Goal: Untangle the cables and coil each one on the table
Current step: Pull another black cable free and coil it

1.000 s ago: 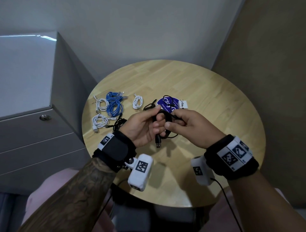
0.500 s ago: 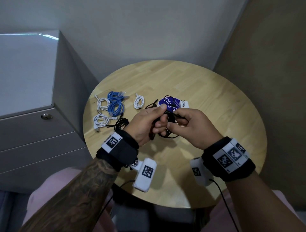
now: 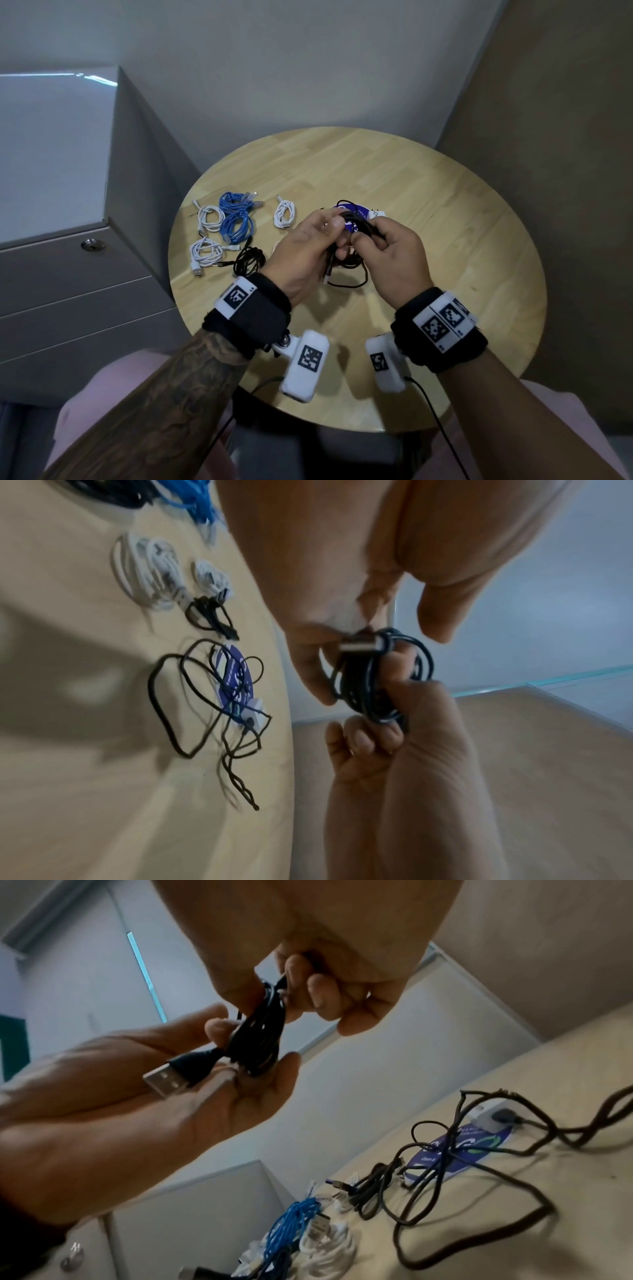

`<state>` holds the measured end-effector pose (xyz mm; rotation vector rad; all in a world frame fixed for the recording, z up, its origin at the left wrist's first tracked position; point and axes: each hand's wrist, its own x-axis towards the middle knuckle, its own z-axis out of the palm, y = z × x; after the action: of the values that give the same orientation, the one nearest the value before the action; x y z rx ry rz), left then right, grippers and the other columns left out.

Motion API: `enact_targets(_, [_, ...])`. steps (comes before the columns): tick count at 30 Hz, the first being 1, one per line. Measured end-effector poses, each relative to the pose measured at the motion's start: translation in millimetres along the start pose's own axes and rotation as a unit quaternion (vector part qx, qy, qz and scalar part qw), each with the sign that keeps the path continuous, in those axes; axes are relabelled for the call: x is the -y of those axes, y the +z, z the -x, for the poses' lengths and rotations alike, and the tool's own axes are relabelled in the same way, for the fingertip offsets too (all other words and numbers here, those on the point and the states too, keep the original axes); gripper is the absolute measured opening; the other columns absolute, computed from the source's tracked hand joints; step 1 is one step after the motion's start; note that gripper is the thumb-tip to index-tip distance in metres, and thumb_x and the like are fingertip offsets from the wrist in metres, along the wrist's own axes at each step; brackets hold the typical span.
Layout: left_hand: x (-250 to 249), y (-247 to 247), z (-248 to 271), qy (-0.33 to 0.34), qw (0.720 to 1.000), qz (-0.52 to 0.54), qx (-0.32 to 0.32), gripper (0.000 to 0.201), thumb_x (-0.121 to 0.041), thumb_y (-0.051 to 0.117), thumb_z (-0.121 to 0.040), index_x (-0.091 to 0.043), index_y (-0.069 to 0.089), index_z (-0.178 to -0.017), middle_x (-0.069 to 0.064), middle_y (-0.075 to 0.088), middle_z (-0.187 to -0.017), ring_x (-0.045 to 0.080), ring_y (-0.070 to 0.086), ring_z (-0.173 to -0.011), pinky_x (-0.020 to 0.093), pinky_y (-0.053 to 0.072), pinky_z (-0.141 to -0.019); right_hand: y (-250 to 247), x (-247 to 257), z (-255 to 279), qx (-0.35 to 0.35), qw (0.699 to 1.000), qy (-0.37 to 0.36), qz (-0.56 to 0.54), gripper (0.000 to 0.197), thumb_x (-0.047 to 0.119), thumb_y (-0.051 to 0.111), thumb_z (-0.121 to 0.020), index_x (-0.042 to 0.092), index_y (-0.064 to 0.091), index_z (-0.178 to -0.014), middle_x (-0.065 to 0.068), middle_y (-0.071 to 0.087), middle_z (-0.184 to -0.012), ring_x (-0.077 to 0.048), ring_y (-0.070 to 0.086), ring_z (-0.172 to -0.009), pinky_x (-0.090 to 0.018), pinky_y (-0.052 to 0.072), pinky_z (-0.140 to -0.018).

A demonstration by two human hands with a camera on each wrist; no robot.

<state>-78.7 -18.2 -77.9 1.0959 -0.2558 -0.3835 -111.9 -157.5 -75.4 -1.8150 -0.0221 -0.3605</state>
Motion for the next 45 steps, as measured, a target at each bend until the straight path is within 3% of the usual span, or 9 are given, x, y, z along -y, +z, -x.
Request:
enact_targets(5, [-5, -10, -3, 0.035, 0.988, -0.142, -0.046, 0.009, -0.004, 0.042, -0.102, -0.005, 0.051, -0.104, -0.001, 0.046, -0.067, 0.001, 0.04, -0.052, 0.014, 0.036, -0.052, -7, 1, -2, 0.089, 0.994, -0.023, 0.064, 0.006, 0.013, 0.063, -0.099, 0.008, 0.065, -0.096, 0.016, 0.066, -0.074, 0.004, 0.06, -0.07, -0.019, 0.047, -0.07])
enact_targets(11, [1, -13, 4, -0.049, 0.979, -0.193, 0.037, 0.021, -0.002, 0.04, -0.102, 0.009, 0.045, -0.119, 0.004, 0.036, -0.071, 0.004, 0.037, -0.056, 0.013, 0.037, -0.052, -36, -6, -22, 0.014, 0.958, -0.122, 0.26, 0.02, 0.029, 0.05, -0.101, 0.016, 0.062, -0.091, 0.005, 0.062, -0.083, -0.02, 0.056, -0.082, -0.044, 0.049, -0.073])
enact_targets(17, [0, -14, 0, -0.052, 0.993, -0.105, -0.003, 0.007, -0.011, 0.048, -0.093, -0.011, 0.052, -0.099, 0.001, 0.035, -0.067, 0.01, 0.034, -0.06, 0.016, 0.031, -0.051, -48, -13, -24, 0.033, 0.943, -0.139, 0.3, 0.012, 0.027, 0.063, -0.097, 0.023, 0.075, -0.097, 0.006, 0.056, -0.097, -0.02, 0.049, -0.098, -0.033, 0.04, -0.085])
enact_targets(22, [3, -14, 1, -0.047, 0.993, -0.11, 0.003, 0.01, -0.015, 0.049, -0.087, -0.013, 0.051, -0.097, 0.002, 0.034, -0.067, 0.01, 0.033, -0.06, 0.017, 0.029, -0.051, -29, -27, -13, 0.135, 0.912, -0.119, 0.367, 0.015, 0.026, 0.065, -0.089, 0.024, 0.076, -0.099, 0.004, 0.065, -0.089, -0.026, 0.057, -0.089, -0.041, 0.046, -0.078])
enact_targets(24, [5, -11, 2, -0.048, 0.992, -0.117, 0.007, 0.008, -0.013, 0.049, -0.09, -0.012, 0.051, -0.097, 0.002, 0.032, -0.068, 0.011, 0.032, -0.06, 0.017, 0.028, -0.05, -22, -28, -12, 0.136, 0.935, -0.076, 0.318, 0.013, 0.014, 0.067, -0.09, 0.022, 0.074, -0.098, 0.009, 0.063, -0.083, -0.018, 0.061, -0.083, -0.035, 0.048, -0.075])
enact_targets(28, [6, -10, 2, -0.054, 0.987, -0.151, 0.004, 0.009, -0.001, 0.041, -0.1, -0.007, 0.047, -0.102, 0.004, 0.035, -0.07, 0.009, 0.034, -0.058, 0.017, 0.029, -0.05, -17, -15, -13, 0.071, 0.995, 0.072, 0.005, 0.016, -0.005, 0.066, -0.091, 0.011, 0.069, -0.093, 0.001, 0.069, -0.083, -0.005, 0.064, -0.074, -0.021, 0.053, -0.072])
enact_targets(37, [-5, -17, 0, -0.041, 0.99, -0.131, 0.029, 0.012, -0.015, 0.052, -0.083, -0.013, 0.041, -0.088, 0.002, 0.035, -0.064, 0.005, 0.032, -0.048, 0.015, 0.029, -0.045, -11, -2, -8, 0.095, 0.943, 0.236, -0.215, 0.021, -0.005, 0.055, -0.096, 0.013, 0.062, -0.103, -0.006, 0.064, -0.08, -0.016, 0.059, -0.069, -0.026, 0.054, -0.067])
enact_targets(42, [-2, -17, 3, -0.021, 0.985, -0.174, 0.008, 0.019, -0.008, 0.048, -0.1, -0.015, 0.037, -0.087, 0.004, 0.034, -0.066, 0.002, 0.034, -0.048, 0.014, 0.031, -0.047, -12, 0, -4, 0.173, 0.972, 0.13, -0.095, 0.048, -0.008, 0.066, -0.089, 0.022, 0.063, -0.126, 0.001, 0.065, -0.085, -0.007, 0.06, -0.078, -0.019, 0.051, -0.076])
enact_targets(45, [1, -13, 4, -0.025, 0.982, -0.187, -0.001, 0.019, -0.006, 0.041, -0.103, -0.017, 0.037, -0.087, -0.003, 0.044, -0.06, 0.001, 0.038, -0.047, 0.015, 0.033, -0.047, -9, -7, 2, 0.181, 0.982, 0.051, -0.009, 0.058, 0.005, 0.079, -0.085, 0.025, 0.058, -0.135, -0.001, 0.069, -0.094, -0.006, 0.062, -0.082, -0.017, 0.05, -0.075])
